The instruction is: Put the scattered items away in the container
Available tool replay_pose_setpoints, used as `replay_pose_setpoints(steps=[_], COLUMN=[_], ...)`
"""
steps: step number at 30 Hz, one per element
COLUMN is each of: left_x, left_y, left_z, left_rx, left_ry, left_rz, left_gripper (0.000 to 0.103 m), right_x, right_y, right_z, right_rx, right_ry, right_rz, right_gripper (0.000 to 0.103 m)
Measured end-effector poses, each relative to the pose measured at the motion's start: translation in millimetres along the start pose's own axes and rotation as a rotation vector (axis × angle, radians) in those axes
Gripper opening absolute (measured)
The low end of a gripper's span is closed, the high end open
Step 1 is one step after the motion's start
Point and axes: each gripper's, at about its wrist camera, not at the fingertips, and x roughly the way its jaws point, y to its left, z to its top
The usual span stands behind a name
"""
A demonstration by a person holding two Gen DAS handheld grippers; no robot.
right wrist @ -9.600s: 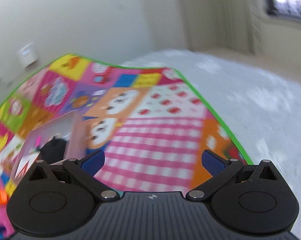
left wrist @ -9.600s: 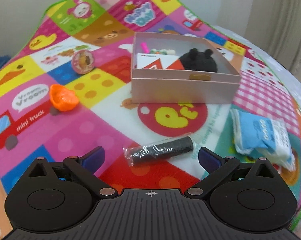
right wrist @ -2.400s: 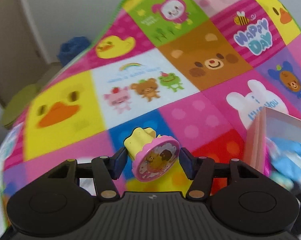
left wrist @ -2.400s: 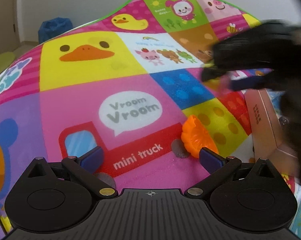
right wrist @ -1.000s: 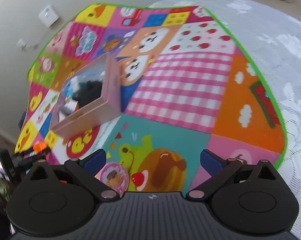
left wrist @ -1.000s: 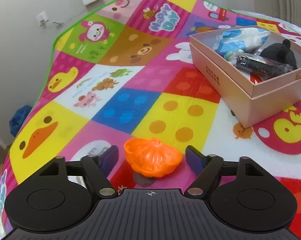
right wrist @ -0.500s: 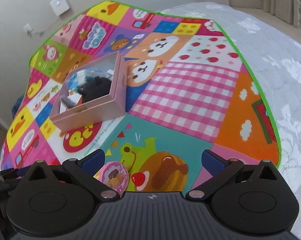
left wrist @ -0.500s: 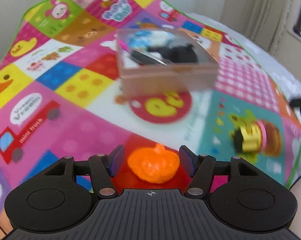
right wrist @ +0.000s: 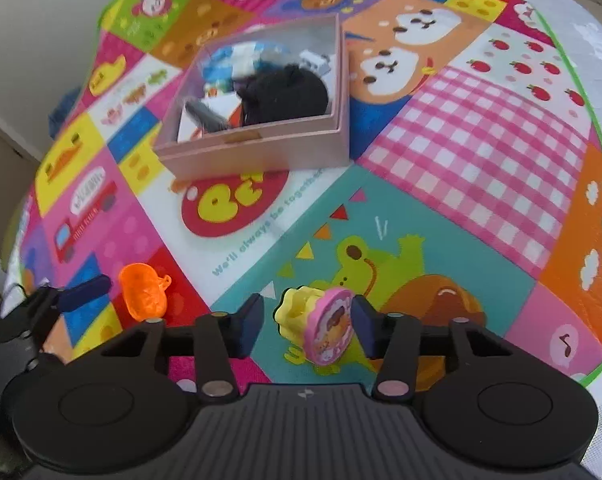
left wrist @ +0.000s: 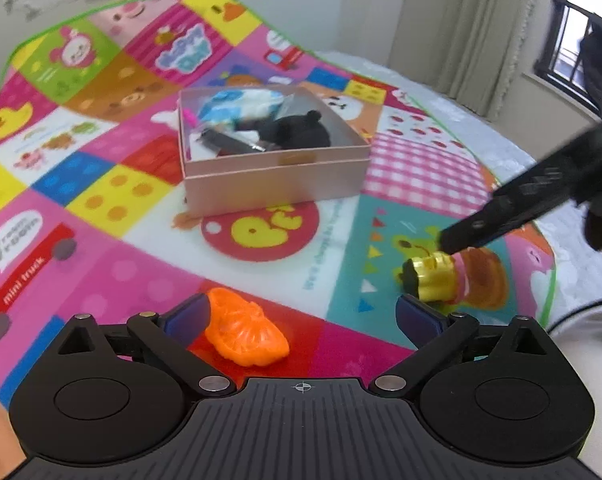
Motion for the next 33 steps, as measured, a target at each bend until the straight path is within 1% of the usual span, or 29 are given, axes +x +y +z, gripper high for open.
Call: replay_pose_setpoints(steps=[1, 2, 4, 8, 10, 12, 14, 17, 18, 19, 20, 21, 22, 23, 25, 27, 29, 31, 33], left_x=[0.4, 2.4, 7.1, 12.8, 13.5, 13.7, 14.6, 16.3, 16.3, 16.3, 16.7, 17.5, 18.1, 18.6, 19.1, 19.9, 21.4, 22.8, 23.8], left_y=[0.0, 2.3, 11.6, 32.3, 37.8, 39.0, 38.6, 37.8, 37.4, 36.9, 35.8, 34.5, 33.7, 33.3, 33.2, 33.9, 34.2, 34.0, 34.4], left_z=[-0.4, -0.2, -0.2, -1.5, -2.0, -2.7, -4.3, -5.6, -5.6, -5.6, -5.7, -5.9, -6.1, -6.5, -6.8, -7.0, -7.4, -8.2, -8.9], left_rx=[0.008, 0.005, -0.031, -0.124, -0.145, -0.146, -0.141, -0.138, -0.138, -0.135, -0.131, -0.127, -0.122, -0.118, -0.119, -0.122, -0.122, -0.12, -0.12], left_ry=[0.001, 0.008, 0.038, 0.097, 0.107, 0.11, 0.121, 0.135, 0.136, 0.138, 0.139, 0.142, 0.146, 0.149, 0.152, 0.154, 0.159, 0.162, 0.162], left_rz=[0.018, 0.036, 0.064, 0.095, 0.099, 0.103, 0.111, 0.113, 0.111, 0.107, 0.106, 0.107, 0.109, 0.111, 0.115, 0.119, 0.12, 0.116, 0.103], left_gripper=[0.102, 0.102, 0.103, 0.103, 0.103, 0.103, 0.103, 0.103, 0.103, 0.103, 0.103, 0.103, 0.103, 0.103, 0.103, 0.103, 0.103, 0.103, 0.103], right_x=[2.0, 3.5, 5.4, 11.4, 18.2, 28.6, 34.1, 24.5, 18.2, 12.6, 7.7, 4.4, 3.0, 4.2, 13.8, 27.4, 39.2, 49.7, 58.7], right_y=[5.1, 10.6, 21.7, 41.0, 48.4, 55.3, 59.9, 60.2, 59.2, 57.9, 56.8, 56.0, 55.2, 54.0, 51.1, 48.1, 47.9, 49.6, 53.4], right_z=[0.6, 1.4, 3.2, 9.2, 11.4, 11.2, 10.1, 10.8, 11.4, 11.8, 11.8, 11.1, 9.8, 8.4, 5.4, 3.1, 3.2, 5.4, 7.5], right_rx=[-0.01, -0.021, -0.037, -0.048, -0.048, -0.037, -0.044, -0.054, -0.062, -0.073, -0.086, -0.103, -0.122, -0.141, -0.159, -0.153, -0.149, -0.158, -0.186], right_ry=[0.006, 0.012, 0.014, 0.011, 0.021, 0.045, 0.051, 0.012, -0.006, -0.021, -0.035, -0.047, -0.053, -0.047, -0.006, 0.041, 0.067, 0.075, 0.069], right_rz=[-0.009, -0.004, 0.018, 0.092, 0.12, 0.134, 0.128, 0.134, 0.133, 0.121, 0.097, 0.061, 0.021, -0.015, -0.065, -0.076, -0.072, -0.082, -0.111], right_gripper=[0.038, 0.038, 0.038, 0.038, 0.038, 0.038, 0.038, 0.039, 0.043, 0.053, 0.06, 0.075, 0.083, 0.084, 0.084, 0.084, 0.084, 0.084, 0.084])
